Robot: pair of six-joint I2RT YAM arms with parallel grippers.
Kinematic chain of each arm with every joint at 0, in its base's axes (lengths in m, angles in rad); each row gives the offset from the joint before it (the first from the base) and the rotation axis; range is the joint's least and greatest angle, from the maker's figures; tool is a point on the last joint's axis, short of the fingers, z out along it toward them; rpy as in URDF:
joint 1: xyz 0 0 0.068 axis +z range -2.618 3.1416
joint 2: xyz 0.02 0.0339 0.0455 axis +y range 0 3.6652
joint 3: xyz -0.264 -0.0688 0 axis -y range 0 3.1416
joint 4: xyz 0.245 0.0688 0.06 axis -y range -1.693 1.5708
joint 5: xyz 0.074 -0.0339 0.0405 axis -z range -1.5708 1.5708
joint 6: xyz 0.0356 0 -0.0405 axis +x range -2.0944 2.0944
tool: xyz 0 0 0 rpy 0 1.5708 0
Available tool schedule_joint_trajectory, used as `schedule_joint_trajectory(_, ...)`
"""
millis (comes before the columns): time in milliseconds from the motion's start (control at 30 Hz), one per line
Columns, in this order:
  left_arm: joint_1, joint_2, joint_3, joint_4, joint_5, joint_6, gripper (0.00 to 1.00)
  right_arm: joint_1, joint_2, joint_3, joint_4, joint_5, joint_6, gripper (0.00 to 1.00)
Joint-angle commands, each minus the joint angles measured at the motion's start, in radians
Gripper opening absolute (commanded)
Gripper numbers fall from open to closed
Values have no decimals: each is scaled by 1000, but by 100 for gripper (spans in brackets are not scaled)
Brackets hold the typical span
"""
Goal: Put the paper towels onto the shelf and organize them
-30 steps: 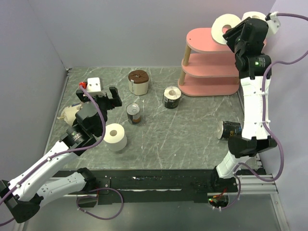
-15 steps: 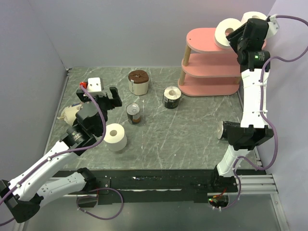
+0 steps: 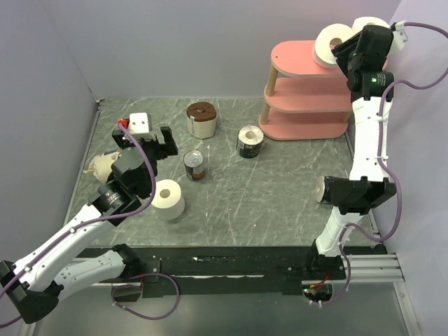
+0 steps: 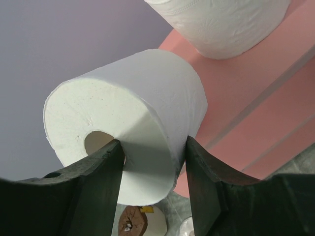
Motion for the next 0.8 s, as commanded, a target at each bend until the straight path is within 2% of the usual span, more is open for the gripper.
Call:
schedule_joint_trajectory(0,-4,-2,1,40,-3,12,96,-22,11,73,89,-14,26,49)
schedule_joint_trajectory(233,-4,-5,1,40,-3,13,96,-30,19,76,103,-18,33,58)
schedule_joint_trajectory(767,-6,-7,4,40,-1,15,96,-44,28,91,115,-49,48,62)
